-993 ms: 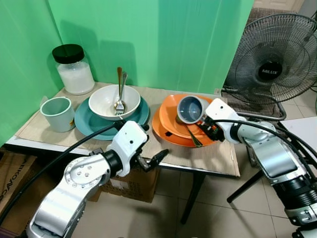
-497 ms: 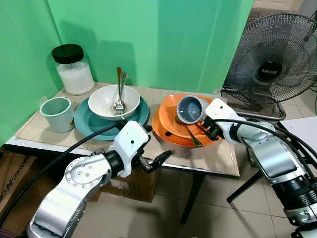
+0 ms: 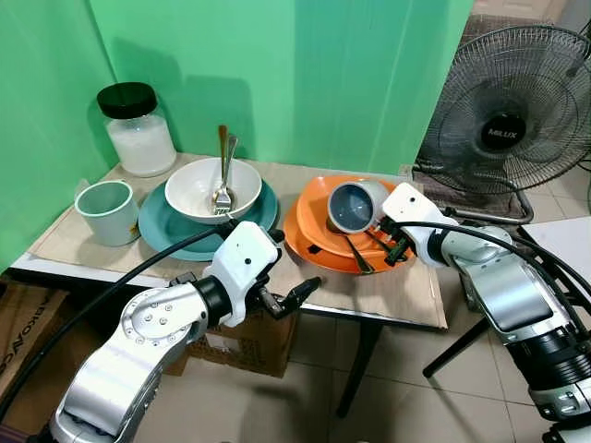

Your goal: Setting the table

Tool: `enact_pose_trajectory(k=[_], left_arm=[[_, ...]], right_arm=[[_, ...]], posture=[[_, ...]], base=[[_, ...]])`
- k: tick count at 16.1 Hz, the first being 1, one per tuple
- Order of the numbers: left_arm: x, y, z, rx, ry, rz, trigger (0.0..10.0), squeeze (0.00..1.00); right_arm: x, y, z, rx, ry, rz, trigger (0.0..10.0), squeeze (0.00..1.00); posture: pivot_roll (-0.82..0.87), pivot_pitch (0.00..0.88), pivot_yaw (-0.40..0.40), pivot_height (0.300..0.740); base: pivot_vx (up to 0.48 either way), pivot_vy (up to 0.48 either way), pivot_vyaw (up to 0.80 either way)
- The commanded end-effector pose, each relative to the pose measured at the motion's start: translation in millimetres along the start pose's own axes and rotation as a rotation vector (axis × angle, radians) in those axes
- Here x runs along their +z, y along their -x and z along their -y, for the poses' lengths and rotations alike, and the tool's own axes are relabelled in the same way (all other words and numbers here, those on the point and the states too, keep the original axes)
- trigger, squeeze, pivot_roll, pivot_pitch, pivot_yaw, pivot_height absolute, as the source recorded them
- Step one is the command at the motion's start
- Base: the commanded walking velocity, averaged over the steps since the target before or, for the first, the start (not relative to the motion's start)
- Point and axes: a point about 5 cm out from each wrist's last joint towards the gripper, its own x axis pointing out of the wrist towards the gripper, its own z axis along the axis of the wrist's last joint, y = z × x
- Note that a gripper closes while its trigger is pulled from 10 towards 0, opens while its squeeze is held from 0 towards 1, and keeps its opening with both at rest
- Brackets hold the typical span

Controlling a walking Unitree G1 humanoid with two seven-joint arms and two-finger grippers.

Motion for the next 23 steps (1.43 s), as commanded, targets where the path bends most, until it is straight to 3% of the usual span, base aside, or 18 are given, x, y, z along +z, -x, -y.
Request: enact_pose_trajectory(k=[1, 4, 5, 6, 7, 8, 9, 18, 23], left_arm=[[5.6, 0.4, 1.3, -0.010, -0.022, 0.016, 10.0, 0.00], [6.3, 0.5, 1.2, -0.008, -0.029, 0.019, 10.0, 0.00], [6.4, 0.7, 0.8, -0.005, -0.031, 0.019, 10.0, 0.00], [6.3, 1.2, 1.0, -0.004, -0.034, 0.019, 10.0, 0.00], [6.3, 1.4, 1.4, -0.004, -0.036, 0.018, 10.0, 0.00], [6.5, 1.5, 2.0, -0.004, -0.037, 0.018, 10.0, 0.00], [6.6, 1.5, 1.9, -0.004, -0.038, 0.017, 10.0, 0.00], [7.0, -0.5, 0.2, 0.005, -0.041, 0.012, 10.0, 0.00], [7.3, -2.8, 0.3, 0.004, -0.038, 0.011, 10.0, 0.00]], right_arm=[[7.0, 1.3, 0.4, -0.012, 0.019, 0.019, 0.0, 0.00], [8.6, 1.6, 0.0, -0.008, 0.017, 0.035, 0.0, 0.00], [10.6, 1.9, -0.1, -0.004, 0.021, 0.052, 1.3, 0.00], [14.1, 2.9, -1.0, -0.002, 0.045, 0.082, 10.0, 0.00], [15.4, 3.5, -1.4, -0.005, 0.058, 0.093, 10.0, 0.00], [14.5, 5.8, -3.6, 0.020, 0.021, 0.089, 10.0, 0.90], [13.6, 6.4, -3.7, 0.019, 0.023, 0.083, 10.0, 1.00], [11.4, 7.8, -4.6, -0.041, 0.176, 0.049, 10.0, 1.00], [11.4, 2.7, -8.3, -0.026, 0.180, 0.047, 10.0, 1.00]], posture=[[-0.13, 0.000, 0.000, 0.740], [-0.13, 0.000, -0.004, 0.740], [-0.13, 0.000, -0.005, 0.740], [-0.13, 0.000, -0.005, 0.740], [-0.13, 0.000, -0.005, 0.740], [-0.13, 0.000, -0.004, 0.740], [-0.13, 0.000, -0.004, 0.740], [-0.13, 0.000, -0.001, 0.740], [-0.13, 0.000, -0.005, 0.740]], base=[[0.000, 0.000, 0.00], [0.000, 0.000, 0.00], [0.000, 0.000, 0.00], [0.000, 0.000, 0.00], [0.000, 0.000, 0.00], [0.000, 0.000, 0.00], [0.000, 0.000, 0.00], [0.000, 0.000, 0.00], [0.000, 0.000, 0.00]])
